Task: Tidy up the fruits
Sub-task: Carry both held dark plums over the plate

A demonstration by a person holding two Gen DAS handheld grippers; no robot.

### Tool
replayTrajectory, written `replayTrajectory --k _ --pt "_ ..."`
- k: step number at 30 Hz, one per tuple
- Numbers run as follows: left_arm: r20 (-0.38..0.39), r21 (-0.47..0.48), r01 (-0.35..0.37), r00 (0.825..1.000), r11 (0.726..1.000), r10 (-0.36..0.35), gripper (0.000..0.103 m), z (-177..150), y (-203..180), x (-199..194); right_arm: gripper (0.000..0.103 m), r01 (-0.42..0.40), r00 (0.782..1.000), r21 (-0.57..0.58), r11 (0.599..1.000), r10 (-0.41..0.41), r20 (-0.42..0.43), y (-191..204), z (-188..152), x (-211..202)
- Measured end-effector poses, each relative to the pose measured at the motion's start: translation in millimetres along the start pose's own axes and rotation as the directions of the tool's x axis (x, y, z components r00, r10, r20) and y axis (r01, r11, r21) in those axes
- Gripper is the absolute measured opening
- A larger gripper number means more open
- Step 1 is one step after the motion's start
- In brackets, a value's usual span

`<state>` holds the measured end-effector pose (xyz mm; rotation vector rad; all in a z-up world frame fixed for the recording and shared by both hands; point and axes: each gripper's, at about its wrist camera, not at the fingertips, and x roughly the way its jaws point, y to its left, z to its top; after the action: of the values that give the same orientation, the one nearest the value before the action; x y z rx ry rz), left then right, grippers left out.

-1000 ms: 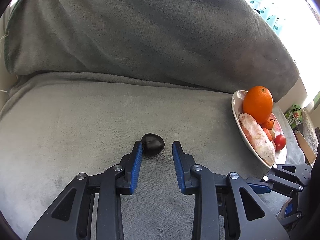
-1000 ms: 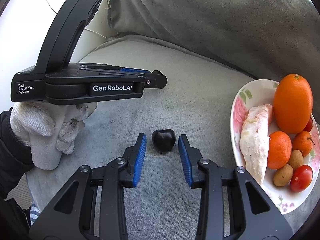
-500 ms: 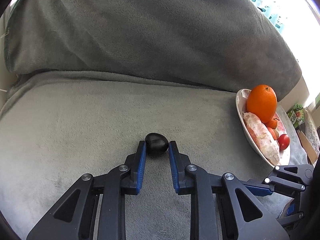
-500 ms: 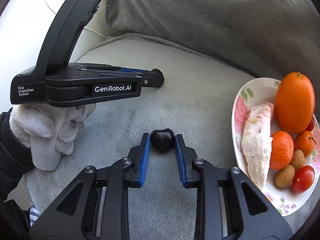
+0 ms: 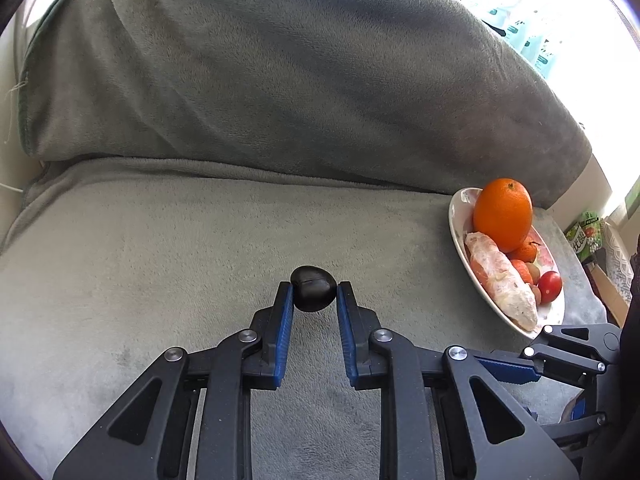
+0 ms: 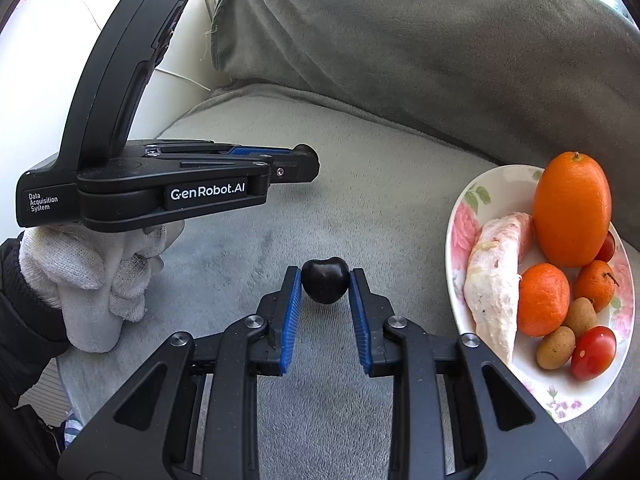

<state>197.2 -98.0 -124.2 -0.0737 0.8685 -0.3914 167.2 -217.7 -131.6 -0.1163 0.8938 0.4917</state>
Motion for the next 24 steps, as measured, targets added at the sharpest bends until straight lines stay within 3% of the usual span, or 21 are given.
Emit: replayTrajectory --k 11,24 --pt "0.038 0.026 0.023 0.999 0.999 -0.024 0.02 -0.9 -8.2 -28.3 0.026 0.012 0.998 0.02 1.0 -0.013 0.054 -6.5 -8.9 -31.2" --pt "0.06 0.083 0.079 0.995 0.993 -0.084 0.02 9.4 -39.5 -40.9 0.026 0.07 0.99 0.108 0.992 -0.082 0.116 -52.7 -26.6 -83.0"
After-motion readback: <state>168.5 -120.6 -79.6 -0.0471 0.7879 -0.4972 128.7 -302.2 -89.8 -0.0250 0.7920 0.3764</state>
